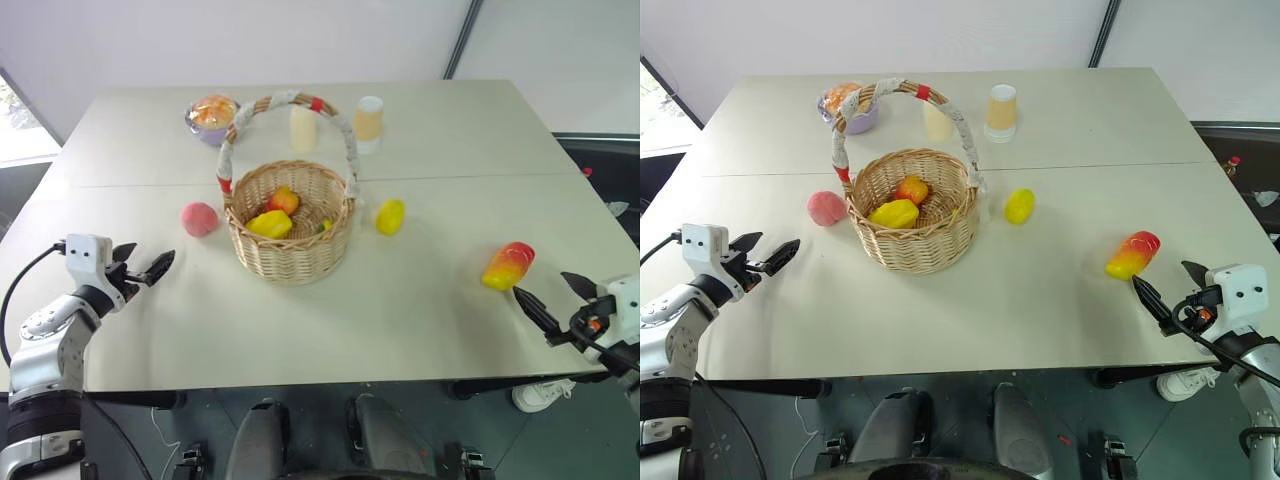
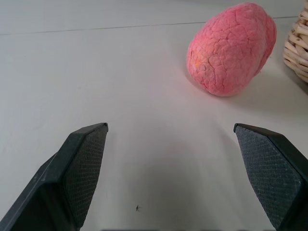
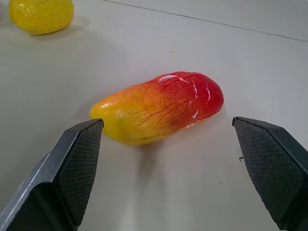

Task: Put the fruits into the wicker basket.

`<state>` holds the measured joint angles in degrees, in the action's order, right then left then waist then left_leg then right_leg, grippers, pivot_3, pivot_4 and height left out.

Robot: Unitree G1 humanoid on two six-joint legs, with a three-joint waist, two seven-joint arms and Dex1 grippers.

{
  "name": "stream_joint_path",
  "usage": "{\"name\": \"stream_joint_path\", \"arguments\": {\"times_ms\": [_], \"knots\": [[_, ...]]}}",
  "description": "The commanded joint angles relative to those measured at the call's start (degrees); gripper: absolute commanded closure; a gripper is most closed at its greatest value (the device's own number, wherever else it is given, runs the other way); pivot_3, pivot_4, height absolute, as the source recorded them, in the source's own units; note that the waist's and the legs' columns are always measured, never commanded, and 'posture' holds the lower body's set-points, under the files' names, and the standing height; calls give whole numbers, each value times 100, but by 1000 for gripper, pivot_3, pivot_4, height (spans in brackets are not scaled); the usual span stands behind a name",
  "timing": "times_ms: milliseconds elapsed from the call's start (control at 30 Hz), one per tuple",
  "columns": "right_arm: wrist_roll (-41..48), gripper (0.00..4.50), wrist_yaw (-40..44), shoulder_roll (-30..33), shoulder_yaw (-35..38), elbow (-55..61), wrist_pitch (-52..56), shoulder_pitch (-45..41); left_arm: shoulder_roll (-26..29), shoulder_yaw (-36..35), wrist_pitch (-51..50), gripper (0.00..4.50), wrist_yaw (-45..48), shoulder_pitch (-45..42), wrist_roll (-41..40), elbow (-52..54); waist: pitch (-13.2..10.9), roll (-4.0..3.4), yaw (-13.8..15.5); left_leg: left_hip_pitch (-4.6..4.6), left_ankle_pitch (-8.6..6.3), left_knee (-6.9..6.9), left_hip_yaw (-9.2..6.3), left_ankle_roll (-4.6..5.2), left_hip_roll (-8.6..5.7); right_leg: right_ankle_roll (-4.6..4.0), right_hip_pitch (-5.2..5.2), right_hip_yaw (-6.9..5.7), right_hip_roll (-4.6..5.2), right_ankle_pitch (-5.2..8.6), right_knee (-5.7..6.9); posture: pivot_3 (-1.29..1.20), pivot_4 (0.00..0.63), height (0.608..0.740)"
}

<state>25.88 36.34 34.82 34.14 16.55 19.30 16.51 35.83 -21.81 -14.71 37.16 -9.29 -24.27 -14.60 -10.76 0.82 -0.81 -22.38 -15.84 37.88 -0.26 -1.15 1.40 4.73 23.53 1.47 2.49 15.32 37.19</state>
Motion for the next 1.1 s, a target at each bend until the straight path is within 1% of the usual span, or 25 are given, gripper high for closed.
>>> {"name": "stream_joint_path", "arguments": {"times_ms": [33,233,367,433,600,700,800,900,967,1100], "knots": [[5,28,-39,71,19,139,-60,-88,33,-97,100,0,7,-69,-11,97,0,0,4,0,0,0,0,0,0,0,0,0,0,0,0,0,150,740],[40,28,-60,170,-22,251,-3,-312,18,-129,-12,0,-69,-65,-64,175,0,0,2,0,0,0,0,0,0,1,0,0,0,0,0,0,150,740],[345,28,-28,323,-99,638,289,-701,-25,-133,-158,0,-236,-223,-134,352,0,0,-1,1,0,0,0,0,0,1,0,0,0,-1,1,0,150,740],[497,28,54,482,-260,908,478,-905,-88,-179,-316,0,-340,-368,-263,500,0,0,7,1,0,1,-1,0,0,1,0,0,0,-1,3,0,150,740],[1215,28,181,934,-795,1874,1232,-1495,41,349,-632,0,-648,-674,245,932,0,1,11,-1,0,3,-7,0,-1,3,-3,-3,-2,-2,3,0,150,740],[1557,28,261,1164,-1306,2334,1576,-1952,123,593,-960,0,-813,-1082,435,971,-1,3,11,-2,0,3,-9,0,-2,3,-4,-5,-3,-2,2,0,150,740],[1585,28,223,1168,-1892,2499,1677,-2510,185,864,-1347,0,-873,-1393,583,1000,-2,4,7,-2,0,3,-9,0,-4,3,-3,-6,-6,-2,2,0,150,740],[1558,28,200,1062,-2324,2527,1698,-2922,253,1113,-1578,0,-796,-1649,705,999,-2,5,0,-3,0,4,-9,0,-6,4,-2,-5,-7,-2,2,0,150,740],[1464,28,261,1059,-2580,2529,1654,-3093,321,1334,-1804,0,-750,-1882,825,926,-4,8,5,-4,0,4,-9,1,-7,4,-1,-6,-7,-2,2,0,150,740],[1242,28,329,1119,-2849,2451,1583,-3247,397,1758,-2093,0,-561,-2259,1078,650,-6,11,18,-8,-1,5,-10,1,-23,4,0,-8,-3,-2,2,0,150,740]]}}
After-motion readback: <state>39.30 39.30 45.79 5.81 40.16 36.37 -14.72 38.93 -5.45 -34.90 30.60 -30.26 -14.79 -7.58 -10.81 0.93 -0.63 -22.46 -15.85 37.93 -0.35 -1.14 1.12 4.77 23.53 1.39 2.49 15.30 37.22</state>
